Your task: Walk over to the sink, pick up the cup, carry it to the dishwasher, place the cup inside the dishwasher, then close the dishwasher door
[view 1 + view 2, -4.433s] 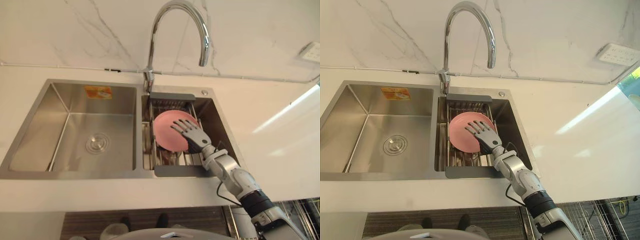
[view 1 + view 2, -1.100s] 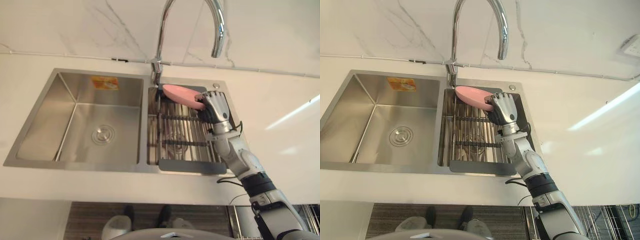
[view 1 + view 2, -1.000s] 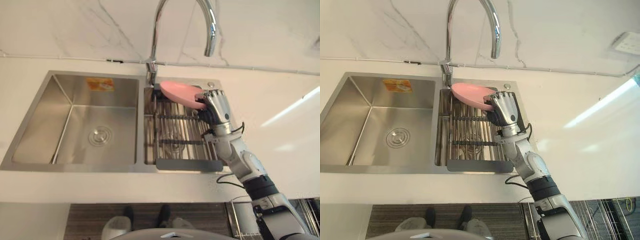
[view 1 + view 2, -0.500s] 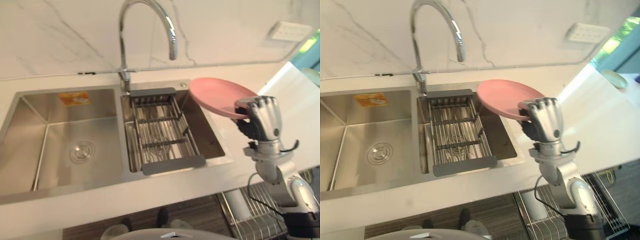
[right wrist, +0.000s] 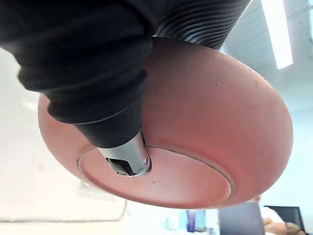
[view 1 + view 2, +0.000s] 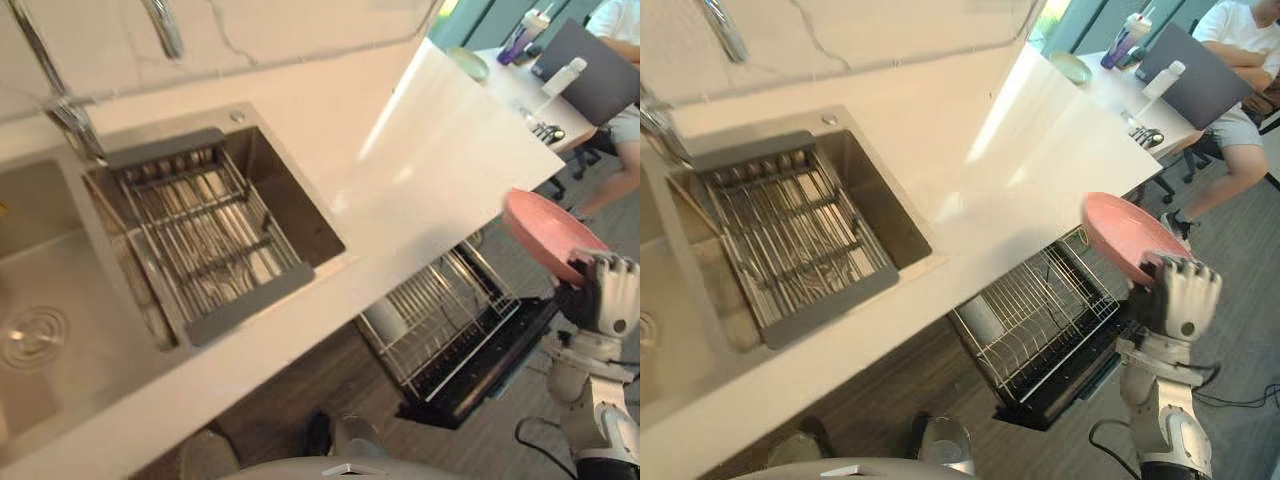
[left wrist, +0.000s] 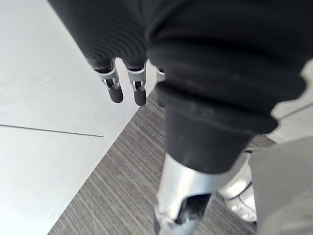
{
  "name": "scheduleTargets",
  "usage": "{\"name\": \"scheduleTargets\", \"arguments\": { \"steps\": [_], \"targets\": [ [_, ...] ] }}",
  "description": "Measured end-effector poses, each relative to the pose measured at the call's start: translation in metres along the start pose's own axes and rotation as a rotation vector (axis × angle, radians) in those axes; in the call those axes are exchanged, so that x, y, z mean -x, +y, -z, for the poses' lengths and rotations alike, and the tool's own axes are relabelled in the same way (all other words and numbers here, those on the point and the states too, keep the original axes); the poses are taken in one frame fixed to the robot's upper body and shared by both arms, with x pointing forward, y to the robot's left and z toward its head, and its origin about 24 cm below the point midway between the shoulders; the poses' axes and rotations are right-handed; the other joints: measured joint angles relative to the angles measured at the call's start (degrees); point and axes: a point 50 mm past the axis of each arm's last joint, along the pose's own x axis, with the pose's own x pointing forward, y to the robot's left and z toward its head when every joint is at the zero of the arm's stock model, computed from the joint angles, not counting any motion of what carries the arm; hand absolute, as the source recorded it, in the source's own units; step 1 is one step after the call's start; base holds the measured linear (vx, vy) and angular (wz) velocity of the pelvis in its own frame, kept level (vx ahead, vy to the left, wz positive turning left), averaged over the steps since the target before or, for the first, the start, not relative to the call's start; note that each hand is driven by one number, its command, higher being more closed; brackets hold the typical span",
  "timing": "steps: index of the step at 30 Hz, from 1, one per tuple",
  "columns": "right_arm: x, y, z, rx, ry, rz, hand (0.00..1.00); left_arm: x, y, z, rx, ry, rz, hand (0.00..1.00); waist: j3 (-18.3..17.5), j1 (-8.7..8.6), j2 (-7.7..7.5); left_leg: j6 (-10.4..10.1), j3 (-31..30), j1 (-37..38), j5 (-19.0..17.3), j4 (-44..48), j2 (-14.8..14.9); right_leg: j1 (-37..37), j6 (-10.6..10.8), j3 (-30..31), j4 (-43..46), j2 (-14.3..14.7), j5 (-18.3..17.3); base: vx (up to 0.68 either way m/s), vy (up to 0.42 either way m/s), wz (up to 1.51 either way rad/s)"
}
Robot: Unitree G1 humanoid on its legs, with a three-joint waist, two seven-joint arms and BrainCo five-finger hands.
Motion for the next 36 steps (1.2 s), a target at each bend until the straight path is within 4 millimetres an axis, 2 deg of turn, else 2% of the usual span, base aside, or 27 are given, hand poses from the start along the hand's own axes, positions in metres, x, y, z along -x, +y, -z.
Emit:
{"name": "scheduleTargets", "arguments": {
  "steps": [1,3,4,5,6,9,11,12,14,15,16,18,20,25,28,32,36],
  "targets": [
    [0.000,0.001,0.001,0.004,0.012,0.009,1.00,0.001,-0.003,-0.005,-0.003,-0.006,0.020,0.00,0.4,0.28,0.65,-0.3,-0.1,-0.4,-0.1,0.5,1.1,0.6,0.6,0.2,-1.6,1.2,-0.4,-0.15,-0.294,-0.06],
    [-0.001,-0.001,-0.001,-0.021,0.037,0.057,1.00,0.003,-0.015,-0.007,-0.032,0.004,0.087,0.00,0.9,1.21,1.25,-2.7,-0.1,-0.6,0.3,0.7,1.9,3.9,5.0,-0.5,-8.2,2.9,-4.3,-0.12,-0.266,-0.08],
    [-0.002,-0.002,0.000,-0.021,0.044,0.062,1.00,0.003,-0.017,-0.007,-0.040,0.010,0.098,0.00,0.9,1.25,1.29,-3.7,-0.1,-0.7,0.3,0.7,1.9,4.6,5.0,-1.0,-9.4,3.2,-5.5,-0.13,-0.257,0.12],
    [-0.002,-0.005,0.004,-0.014,0.061,0.076,1.00,0.005,-0.025,-0.009,-0.053,0.010,0.121,0.00,1.7,1.01,3.01,-4.6,-1.3,-1.0,0.9,0.5,2.9,5.1,4.5,-2.0,-10.0,4.5,-5.3,-0.15,-0.187,0.22],
    [-0.001,-0.008,0.009,-0.003,0.071,0.076,1.00,0.006,-0.032,-0.008,-0.057,0.014,0.143,0.00,2.0,0.56,4.05,-5.3,-2.0,-0.9,1.6,0.1,3.4,5.5,3.9,-2.7,-9.7,5.2,-5.7,-0.15,-0.150,0.22],
    [-0.002,-0.015,0.012,-0.013,0.086,0.075,1.00,0.005,-0.043,0.002,-0.093,0.040,0.162,0.00,2.3,-0.47,4.80,-5.9,-1.9,1.6,3.8,-2.6,3.0,5.6,3.0,-2.5,-7.4,5.0,-7.0,-0.11,-0.091,0.03],
    [-0.003,-0.018,0.012,-0.025,0.083,0.073,1.00,0.005,-0.046,0.005,-0.088,0.048,0.169,0.00,2.7,-0.98,5.11,-5.7,-1.9,3.3,4.6,-3.9,2.2,5.4,2.6,-1.3,-6.0,4.7,-7.7,-0.12,-0.041,-0.16],
    [-0.004,-0.018,0.010,-0.045,0.078,0.061,1.00,0.005,-0.050,0.008,-0.073,0.055,0.179,0.00,2.9,-1.51,5.57,-5.4,-2.0,4.7,4.7,-4.7,1.7,5.6,2.5,-0.3,-5.5,4.5,-7.9,-0.16,-0.016,-0.43],
    [-0.007,-0.015,0.002,-0.073,0.050,0.047,1.00,0.006,-0.057,0.013,-0.053,0.065,0.204,0.00,3.2,-1.32,6.73,-5.6,-4.8,6.5,4.7,-5.9,0.3,5.2,2.5,2.5,-5.1,4.4,-7.9,-0.10,0.010,-0.67],
    [-0.007,-0.014,-0.001,-0.091,0.035,0.041,1.00,0.006,-0.063,0.016,-0.044,0.072,0.223,0.00,3.0,-1.22,7.40,-5.9,-6.3,7.0,4.5,-7.2,-0.8,3.7,2.7,4.4,-4.4,4.1,-8.0,-0.04,0.036,-0.63],
    [-0.007,-0.013,-0.002,-0.095,0.033,0.034,1.00,0.007,-0.066,0.016,-0.042,0.072,0.233,0.00,2.5,-1.53,8.76,-6.2,-6.2,7.0,4.6,-7.8,-1.5,2.8,2.7,5.3,-4.0,3.6,-8.0,-0.04,0.072,-0.57],
    [-0.005,-0.009,-0.003,-0.098,0.033,0.003,1.00,0.009,-0.072,0.014,-0.043,0.060,0.250,0.00,2.7,-2.08,9.87,-6.2,-6.1,7.0,4.7,-8.8,-3.1,1.3,3.4,6.6,-3.5,2.5,-7.4,-0.02,0.092,-0.28],
    [0.002,-0.001,0.000,-0.090,0.054,-0.050,1.00,0.010,-0.077,0.011,-0.069,0.047,0.262,0.00,2.7,-2.17,11.60,-6.0,-6.4,7.9,4.7,-9.6,-4.8,1.3,4.3,7.0,-3.6,1.1,-6.7,0.00,0.112,-0.13],
    [0.007,0.007,0.002,-0.084,0.078,-0.096,1.00,0.011,-0.081,0.011,-0.091,0.043,0.275,0.00,2.9,-1.94,13.02,-5.3,-9.3,8.0,4.9,-11.1,-7.2,1.4,5.4,7.2,-4.7,-0.8,-5.7,0.00,0.070,0.05],
    [0.001,0.016,0.005,-0.079,0.119,-0.093,1.00,0.012,-0.085,0.012,-0.087,0.045,0.294,0.00,3.4,-1.71,13.88,-5.0,-9.7,7.8,5.4,-12.2,-8.7,1.5,6.2,7.2,-6.5,-1.8,-4.3,-0.02,0.088,0.02],
    [-0.008,0.024,0.004,-0.068,0.147,-0.098,1.00,0.013,-0.089,0.015,-0.094,0.042,0.316,0.00,4.4,-1.58,15.77,-4.4,-11.5,7.6,5.8,-13.5,-10.8,1.9,7.3,7.1,-9.3,-3.0,-2.1,-0.01,0.085,0.03],
    [-0.014,0.028,0.001,-0.066,0.143,-0.136,1.00,0.014,-0.093,0.014,-0.111,0.036,0.322,0.00,4.9,-1.46,16.25,-4.4,-12.9,6.5,5.8,-13.5,-11.7,1.9,7.6,6.7,-11.3,-3.5,-0.5,0.00,0.054,0.05]
  ]
}}
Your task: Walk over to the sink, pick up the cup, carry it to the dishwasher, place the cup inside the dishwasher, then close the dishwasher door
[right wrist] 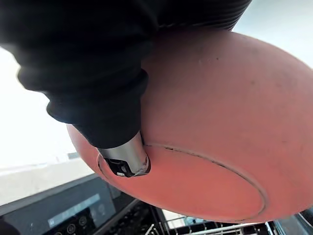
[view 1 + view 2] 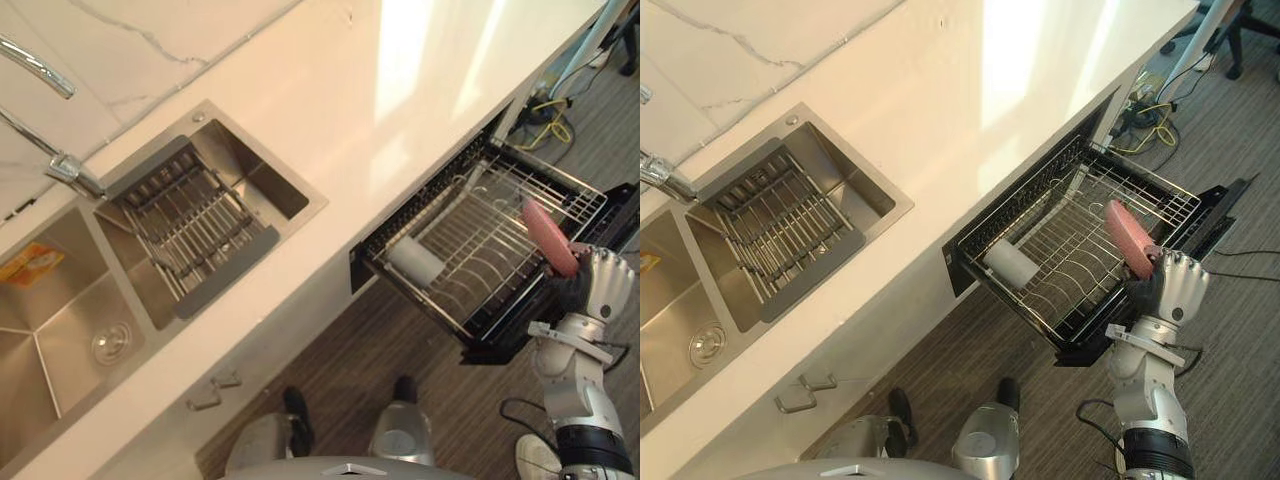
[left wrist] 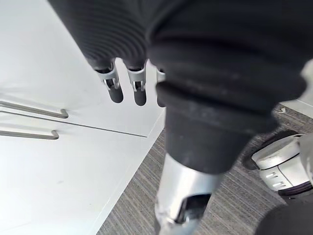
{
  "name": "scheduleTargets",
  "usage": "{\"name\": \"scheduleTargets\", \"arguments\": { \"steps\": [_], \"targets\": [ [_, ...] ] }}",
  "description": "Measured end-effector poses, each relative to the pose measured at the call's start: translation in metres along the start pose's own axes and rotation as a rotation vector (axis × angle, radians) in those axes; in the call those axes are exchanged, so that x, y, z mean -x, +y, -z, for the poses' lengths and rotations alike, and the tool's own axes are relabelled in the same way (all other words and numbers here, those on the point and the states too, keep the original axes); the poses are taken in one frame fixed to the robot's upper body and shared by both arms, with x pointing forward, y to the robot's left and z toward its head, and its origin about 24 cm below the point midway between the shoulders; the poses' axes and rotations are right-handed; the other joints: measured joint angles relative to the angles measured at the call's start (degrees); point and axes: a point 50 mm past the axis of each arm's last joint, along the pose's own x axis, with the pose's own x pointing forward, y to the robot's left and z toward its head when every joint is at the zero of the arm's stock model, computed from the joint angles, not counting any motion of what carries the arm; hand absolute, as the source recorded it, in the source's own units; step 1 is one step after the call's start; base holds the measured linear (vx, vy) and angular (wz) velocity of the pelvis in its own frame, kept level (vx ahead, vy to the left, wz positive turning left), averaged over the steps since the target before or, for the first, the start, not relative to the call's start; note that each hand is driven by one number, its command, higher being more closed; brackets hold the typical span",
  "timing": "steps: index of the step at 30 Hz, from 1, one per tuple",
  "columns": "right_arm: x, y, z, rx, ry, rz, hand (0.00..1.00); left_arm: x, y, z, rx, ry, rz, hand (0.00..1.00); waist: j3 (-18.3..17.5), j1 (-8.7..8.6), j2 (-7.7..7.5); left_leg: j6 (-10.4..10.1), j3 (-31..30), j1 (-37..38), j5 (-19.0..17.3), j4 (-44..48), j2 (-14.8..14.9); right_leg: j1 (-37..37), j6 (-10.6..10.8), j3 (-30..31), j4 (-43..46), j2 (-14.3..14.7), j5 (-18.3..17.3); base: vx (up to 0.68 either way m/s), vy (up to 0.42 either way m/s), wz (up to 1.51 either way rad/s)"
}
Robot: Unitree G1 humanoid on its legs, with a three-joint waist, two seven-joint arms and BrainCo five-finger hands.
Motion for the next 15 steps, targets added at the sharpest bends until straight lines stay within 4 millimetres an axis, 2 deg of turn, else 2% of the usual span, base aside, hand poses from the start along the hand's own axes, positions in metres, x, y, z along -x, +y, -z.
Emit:
{"name": "scheduleTargets", "arguments": {
  "steps": [8,13,15],
  "targets": [
    [-0.021,0.009,0.007,-0.002,0.051,-0.103,1.00,0.000,-0.002,-0.001,0.015,-0.004,0.006,0.00,2.3,0.05,-0.10,0.1,-2.3,-2.0,0.2,0.0,-0.8,-1.0,0.2,-0.6,-1.3,-0.4,1.4,0.00,0.018,0.03],
    [-0.045,0.004,0.000,-0.037,0.056,-0.091,1.00,0.001,-0.002,-0.003,0.043,-0.015,0.007,0.00,5.4,0.13,-0.22,0.2,-3.1,-4.0,0.5,0.3,-0.9,-2.6,0.4,-1.1,-1.3,-0.3,2.4,-0.01,0.000,0.05],
    [-0.053,0.005,-0.002,-0.024,0.051,-0.100,1.00,0.003,-0.001,-0.011,0.048,-0.053,0.002,0.00,6.9,0.38,-0.50,0.2,-3.6,-4.7,0.5,0.5,-0.9,-3.0,0.3,-1.5,-1.3,-0.3,2.4,0.00,-0.002,0.07]
  ]
}}
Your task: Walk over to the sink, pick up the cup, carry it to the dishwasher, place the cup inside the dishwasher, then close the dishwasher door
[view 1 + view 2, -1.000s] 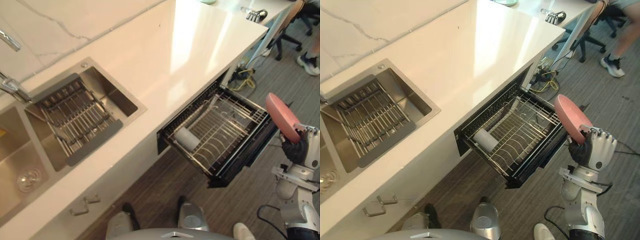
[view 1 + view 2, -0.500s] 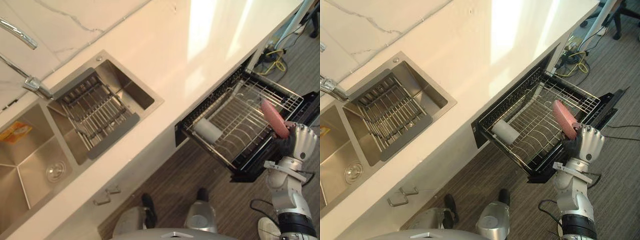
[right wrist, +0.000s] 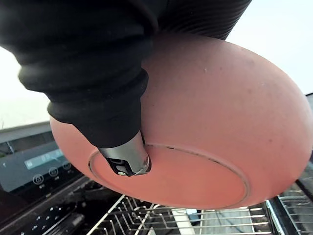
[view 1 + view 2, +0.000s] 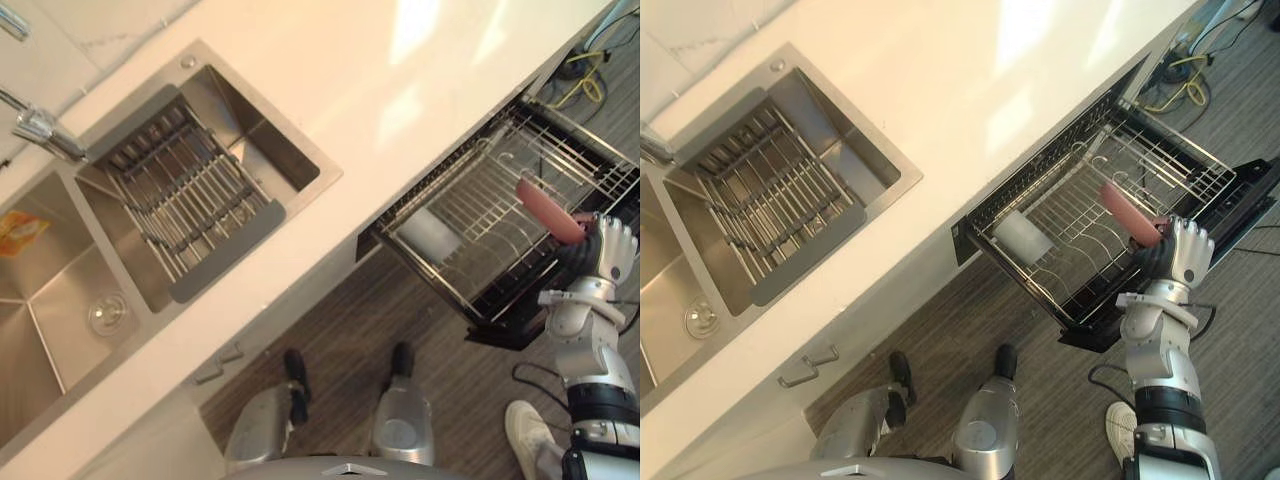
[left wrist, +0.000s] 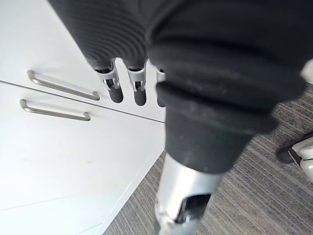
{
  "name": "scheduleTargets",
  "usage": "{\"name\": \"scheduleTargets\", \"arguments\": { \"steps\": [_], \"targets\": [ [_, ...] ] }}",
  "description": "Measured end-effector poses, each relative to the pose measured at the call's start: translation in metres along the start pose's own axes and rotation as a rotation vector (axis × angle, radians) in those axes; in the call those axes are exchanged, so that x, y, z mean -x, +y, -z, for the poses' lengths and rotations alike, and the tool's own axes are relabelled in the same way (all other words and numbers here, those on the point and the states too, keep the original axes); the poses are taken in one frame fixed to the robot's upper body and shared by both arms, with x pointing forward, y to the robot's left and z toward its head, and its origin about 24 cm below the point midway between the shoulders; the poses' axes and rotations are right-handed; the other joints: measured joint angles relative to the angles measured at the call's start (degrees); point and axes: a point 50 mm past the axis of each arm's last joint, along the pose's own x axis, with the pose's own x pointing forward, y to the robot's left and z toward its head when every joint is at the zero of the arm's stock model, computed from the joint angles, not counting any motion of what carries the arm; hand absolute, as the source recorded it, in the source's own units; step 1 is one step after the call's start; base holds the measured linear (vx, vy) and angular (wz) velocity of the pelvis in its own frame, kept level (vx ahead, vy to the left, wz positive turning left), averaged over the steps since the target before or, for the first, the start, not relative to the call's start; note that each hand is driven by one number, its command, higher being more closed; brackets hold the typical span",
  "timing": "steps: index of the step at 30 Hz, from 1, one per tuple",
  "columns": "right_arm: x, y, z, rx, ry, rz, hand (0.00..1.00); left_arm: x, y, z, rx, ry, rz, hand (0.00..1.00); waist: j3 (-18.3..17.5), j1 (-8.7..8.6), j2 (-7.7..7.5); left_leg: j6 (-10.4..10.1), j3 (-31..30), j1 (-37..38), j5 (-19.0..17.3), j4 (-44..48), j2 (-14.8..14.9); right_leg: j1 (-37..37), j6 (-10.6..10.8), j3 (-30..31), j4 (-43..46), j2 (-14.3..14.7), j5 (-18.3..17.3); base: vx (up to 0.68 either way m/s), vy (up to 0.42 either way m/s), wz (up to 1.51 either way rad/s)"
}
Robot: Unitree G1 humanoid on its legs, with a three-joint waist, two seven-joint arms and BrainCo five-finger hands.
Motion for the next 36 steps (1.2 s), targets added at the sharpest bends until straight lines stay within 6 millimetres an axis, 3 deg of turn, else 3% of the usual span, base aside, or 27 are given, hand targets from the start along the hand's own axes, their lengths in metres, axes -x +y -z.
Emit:
{"name": "scheduleTargets", "arguments": {
  "steps": [4,7,9,16,22,23,33,36],
  "targets": [
    [-0.008,0.006,-0.018,0.005,-0.070,-0.038,1.00,0.006,0.011,-0.021,0.000,-0.073,-0.028,0.00,1.9,1.05,-1.06,0.1,-1.1,-1.7,0.1,0.5,0.2,-1.8,-0.3,0.1,0.8,0.5,0.3,0.00,0.000,0.00],
    [-0.021,0.009,-0.029,-0.012,-0.081,-0.037,1.00,0.010,0.027,-0.033,0.004,-0.108,-0.062,0.00,3.5,1.66,-2.88,0.2,-2.2,-4.6,0.1,1.5,0.3,-4.4,-0.7,0.1,1.9,0.8,0.1,0.00,-0.011,0.02],
    [-0.027,0.009,-0.025,0.014,-0.055,-0.045,1.00,0.013,0.032,-0.040,0.000,-0.132,-0.075,0.00,3.9,2.72,-3.15,0.2,-2.6,-5.7,0.1,1.8,0.3,-5.4,-0.8,0.1,2.6,0.8,0.1,0.01,-0.009,0.04],
    [-0.045,0.010,-0.021,0.029,0.029,-0.051,1.00,0.014,0.035,-0.048,0.024,-0.163,-0.086,0.00,4.5,3.99,-3.18,0.2,-4.0,-10.2,0.0,3.8,0.4,-9.7,-1.4,0.0,4.9,0.7,-0.3,-0.02,0.003,0.03],
    [-0.050,0.008,0.002,0.108,0.156,-0.064,1.00,0.015,0.038,-0.054,0.048,-0.172,-0.083,0.00,4.7,5.11,-2.99,0.2,-4.1,-14.0,0.0,5.7,0.7,-13.3,-1.9,0.2,6.2,0.7,0.0,-0.03,0.004,0.00],
    [-0.049,0.007,0.009,0.121,0.196,-0.069,0.00,0.015,0.038,-0.056,0.054,-0.177,-0.084,0.00,4.8,5.31,-2.86,0.2,-4.1,-14.3,0.1,5.7,0.7,-13.6,-2.0,0.2,6.2,0.7,0.1,0.00,0.000,0.00],
    [-0.040,0.007,0.031,0.045,0.369,-0.045,0.00,0.018,0.043,-0.066,0.060,-0.213,-0.113,0.00,5.0,4.98,-2.86,0.2,-3.9,-15.1,0.0,6.4,0.9,-15.2,-2.1,1.6,7.3,0.8,0.1,0.00,-0.001,-0.04],
    [-0.038,0.008,0.032,-0.061,0.410,-0.019,0.00,0.021,0.046,-0.072,0.063,-0.228,-0.125,0.00,5.1,5.13,-2.92,0.2,-3.9,-15.0,0.0,6.8,0.9,-15.2,-2.3,1.8,7.9,0.8,0.0,-0.01,-0.001,-0.01]
  ]
}}
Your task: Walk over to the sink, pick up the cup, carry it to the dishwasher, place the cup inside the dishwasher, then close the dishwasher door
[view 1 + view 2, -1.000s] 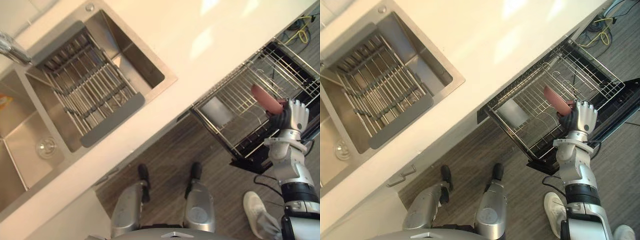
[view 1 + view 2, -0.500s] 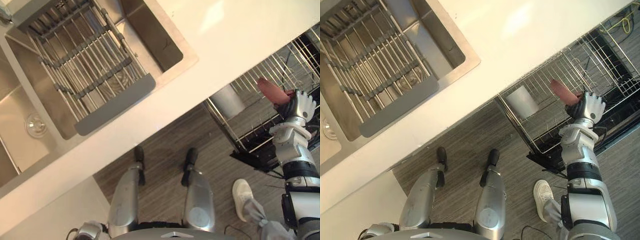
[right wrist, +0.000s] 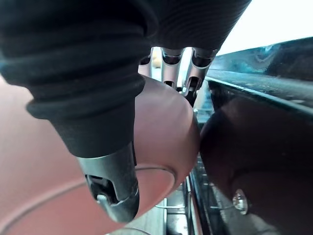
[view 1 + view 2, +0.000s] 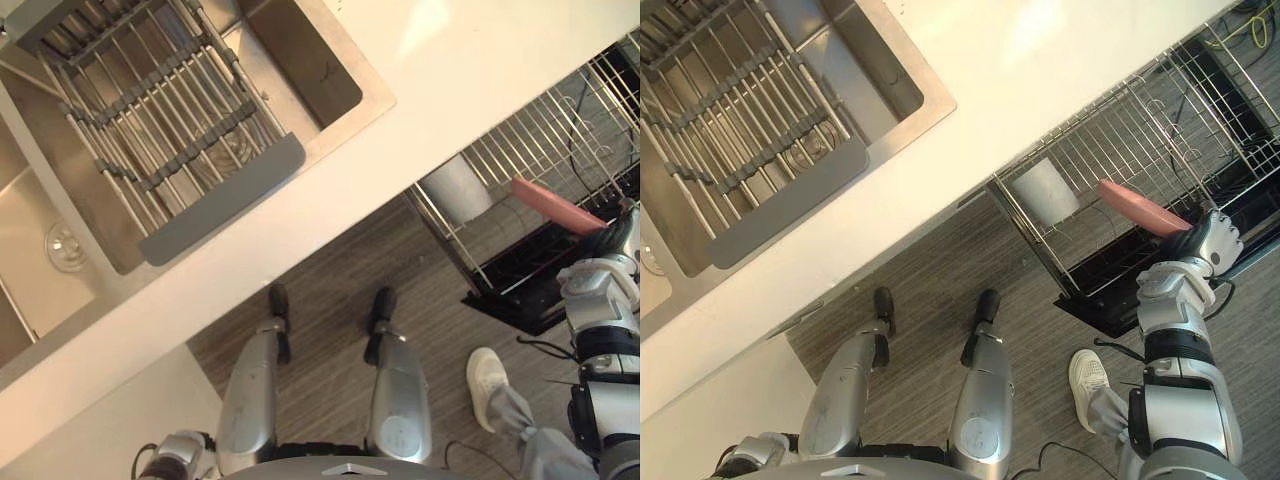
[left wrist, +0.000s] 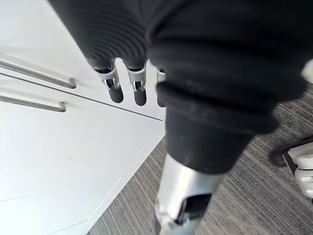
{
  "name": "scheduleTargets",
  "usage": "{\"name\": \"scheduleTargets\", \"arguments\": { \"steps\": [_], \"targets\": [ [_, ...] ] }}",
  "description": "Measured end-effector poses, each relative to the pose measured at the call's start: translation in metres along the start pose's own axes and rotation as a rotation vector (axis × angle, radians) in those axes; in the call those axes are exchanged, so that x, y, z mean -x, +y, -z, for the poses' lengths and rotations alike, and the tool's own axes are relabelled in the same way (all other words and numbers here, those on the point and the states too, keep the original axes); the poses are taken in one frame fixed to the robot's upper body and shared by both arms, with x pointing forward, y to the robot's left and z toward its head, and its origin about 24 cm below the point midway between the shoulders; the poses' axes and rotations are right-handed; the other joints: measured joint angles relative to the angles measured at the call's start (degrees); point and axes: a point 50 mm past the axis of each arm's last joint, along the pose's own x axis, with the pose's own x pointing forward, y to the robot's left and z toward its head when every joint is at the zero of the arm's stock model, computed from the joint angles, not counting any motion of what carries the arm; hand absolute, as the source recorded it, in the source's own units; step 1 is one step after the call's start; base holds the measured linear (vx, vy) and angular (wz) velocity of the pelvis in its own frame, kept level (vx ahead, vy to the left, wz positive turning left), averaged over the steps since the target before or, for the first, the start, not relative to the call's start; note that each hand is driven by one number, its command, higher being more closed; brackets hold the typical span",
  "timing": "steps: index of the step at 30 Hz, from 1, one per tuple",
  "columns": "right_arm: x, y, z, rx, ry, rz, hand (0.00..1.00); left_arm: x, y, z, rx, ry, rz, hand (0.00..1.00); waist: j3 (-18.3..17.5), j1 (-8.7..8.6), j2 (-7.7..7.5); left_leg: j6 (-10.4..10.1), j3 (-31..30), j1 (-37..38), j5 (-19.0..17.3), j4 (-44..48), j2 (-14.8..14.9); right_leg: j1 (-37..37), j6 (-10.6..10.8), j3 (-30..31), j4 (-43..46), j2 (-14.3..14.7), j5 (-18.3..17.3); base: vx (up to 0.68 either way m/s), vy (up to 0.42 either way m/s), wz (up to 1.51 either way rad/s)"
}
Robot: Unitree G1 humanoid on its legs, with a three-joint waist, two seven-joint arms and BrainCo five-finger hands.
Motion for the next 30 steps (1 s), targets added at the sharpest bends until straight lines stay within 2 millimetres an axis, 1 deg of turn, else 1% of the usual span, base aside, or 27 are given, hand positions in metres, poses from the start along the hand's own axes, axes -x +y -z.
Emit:
{"name": "scheduleTargets", "arguments": {
  "steps": [1,2,5,8,10,11,13,14,15,16,18,19,20,23,25,27,28,30],
  "targets": [
    [0.001,0.000,-0.002,-0.092,0.017,0.009,0.00,0.000,0.000,0.000,0.000,-0.001,-0.002,0.00,0.0,0.00,-0.01,-0.1,0.0,0.1,-0.1,0.4,0.1,0.1,-0.1,0.0,0.3,0.0,-0.1,0.00,0.000,0.00],
    [0.001,0.000,-0.003,-0.117,0.022,0.015,0.00,0.000,0.000,0.000,-0.001,-0.001,-0.002,0.00,0.0,0.00,-0.02,-0.1,0.0,0.2,-0.1,0.4,0.2,0.2,-0.1,0.0,0.3,0.0,-0.1,-0.02,-0.006,-0.03],
    [0.004,-0.002,-0.006,-0.277,0.036,0.035,0.00,0.000,0.001,0.000,0.017,-0.002,0.003,0.00,0.2,-0.15,-0.25,-0.2,0.2,2.3,-0.2,0.3,0.3,2.0,-0.3,0.2,0.4,0.1,-0.3,-0.01,-0.003,-0.05],
    [0.012,-0.001,-0.007,-0.311,-0.005,-0.008,0.00,0.000,0.004,0.001,-0.015,0.004,0.018,0.00,0.5,-0.36,-1.11,-0.3,1.1,5.8,-0.1,-1.2,0.3,4.1,-0.4,1.1,0.2,0.1,-0.9,-0.02,0.003,-0.12],
    [0.015,-0.003,-0.006,-0.353,-0.011,-0.031,0.00,0.000,0.005,0.002,-0.026,0.007,0.035,0.00,0.7,-0.79,-1.46,-0.6,1.5,7.1,-0.1,-2.2,0.2,5.0,-0.4,1.2,-0.1,0.1,-1.0,-0.01,0.004,-0.09],
    [0.016,-0.005,-0.002,-0.368,-0.004,-0.048,0.00,0.000,0.005,0.004,-0.010,0.010,0.050,0.00,0.7,-1.26,-1.63,-0.8,1.6,8.5,0.3,-3.4,0.1,6.0,-0.4,1.2,-0.6,0.1,-1.0,0.03,-0.001,-0.04],
    [0.019,-0.008,0.006,-0.395,0.016,-0.064,0.00,-0.001,0.004,0.012,-0.022,0.027,0.059,0.00,0.8,-1.75,-1.76,-0.9,1.6,11.1,0.6,-4.8,0.1,8.3,-0.1,1.1,-1.2,0.2,-1.1,0.05,-0.005,-0.03],
    [0.020,-0.010,0.009,-0.424,0.023,-0.063,0.00,-0.001,0.001,0.020,-0.018,0.044,0.065,0.00,0.7,-2.35,-1.89,-0.8,1.5,12.3,0.5,-4.8,0.2,9.7,0.1,0.9,-1.5,0.2,-1.2,0.08,0.000,-0.02],
    [0.021,-0.013,0.011,-0.450,0.026,-0.064,0.00,-0.002,-0.001,0.027,-0.013,0.062,0.072,0.00,0.2,-2.90,-2.19,-0.9,1.6,13.3,0.4,-5.2,0.2,10.5,0.2,0.8,-1.9,0.3,-1.2,0.09,-0.001,-0.02],
    [0.021,-0.014,0.013,-0.454,0.032,-0.066,0.00,-0.002,-0.002,0.031,-0.011,0.071,0.075,0.00,-0.5,-3.21,-2.35,-0.9,1.6,13.4,0.4,-5.4,0.2,10.8,0.3,0.7,-1.9,0.4,-1.1,0.09,-0.004,0.01],
    [0.023,-0.019,0.027,-0.476,0.079,-0.041,0.00,-0.002,-0.002,0.037,-0.015,0.085,0.079,0.00,-2.4,-3.47,-2.86,-0.9,1.1,14.9,0.4,-5.9,0.3,12.9,0.4,-0.2,-2.9,0.7,-1.1,0.09,-0.013,0.10],
    [0.023,-0.020,0.029,-0.481,0.090,-0.034,0.00,-0.002,-0.002,0.039,-0.018,0.089,0.081,0.00,-3.0,-3.58,-3.00,-0.9,0.9,15.3,0.4,-6.1,0.3,13.5,0.5,-0.5,-3.1,0.7,-1.2,0.09,-0.012,0.13],
    [0.023,-0.023,0.033,-0.486,0.099,-0.023,0.00,-0.002,-0.002,0.042,-0.008,0.097,0.085,0.00,-4.4,-3.72,-3.30,-0.9,0.7,16.4,0.4,-6.6,0.3,14.7,0.6,-0.7,-3.5,0.7,-1.3,0.06,-0.006,0.09],
    [0.023,-0.038,0.035,-0.529,0.096,0.024,0.00,-0.003,-0.005,0.055,-0.018,0.128,0.097,0.00,-7.5,-3.89,-3.63,-0.9,0.6,19.1,0.4,-7.7,0.1,17.6,1.0,-1.2,-4.7,0.6,-1.4,0.04,0.009,0.06],
    [0.021,-0.050,0.043,-0.580,0.128,0.075,0.00,-0.002,-0.009,0.069,-0.017,0.162,0.114,0.00,-10.0,-4.31,-3.80,-1.0,0.6,20.5,0.5,-8.8,-0.1,19.1,1.1,-1.7,-6.2,0.5,-1.6,-0.02,0.021,0.04],
    [0.023,-0.063,0.060,-0.625,0.183,0.140,0.00,-0.001,-0.014,0.082,0.022,0.198,0.135,0.00,-11.7,-4.84,-3.85,-1.0,0.8,21.8,0.5,-9.7,-0.1,20.4,0.9,-1.8,-7.7,0.8,-1.3,0.01,0.004,-0.02],
    [0.023,-0.066,0.064,-0.639,0.201,0.161,0.00,-0.001,-0.015,0.086,0.036,0.209,0.143,0.00,-12.1,-5.02,-3.86,-1.1,0.9,22.0,0.5,-10.0,-0.1,20.6,0.8,-1.8,-8.1,0.8,-1.1,0.01,0.007,-0.05],
    [0.028,-0.081,0.086,-0.677,0.265,0.230,0.00,0.001,-0.020,0.098,0.089,0.249,0.166,0.00,-14.0,-6.32,-3.84,-1.2,1.6,22.3,1.0,-11.2,0.1,21.1,1.0,-1.6,-10.4,1.3,0.3,0.03,0.004,-0.13]
  ]
}}
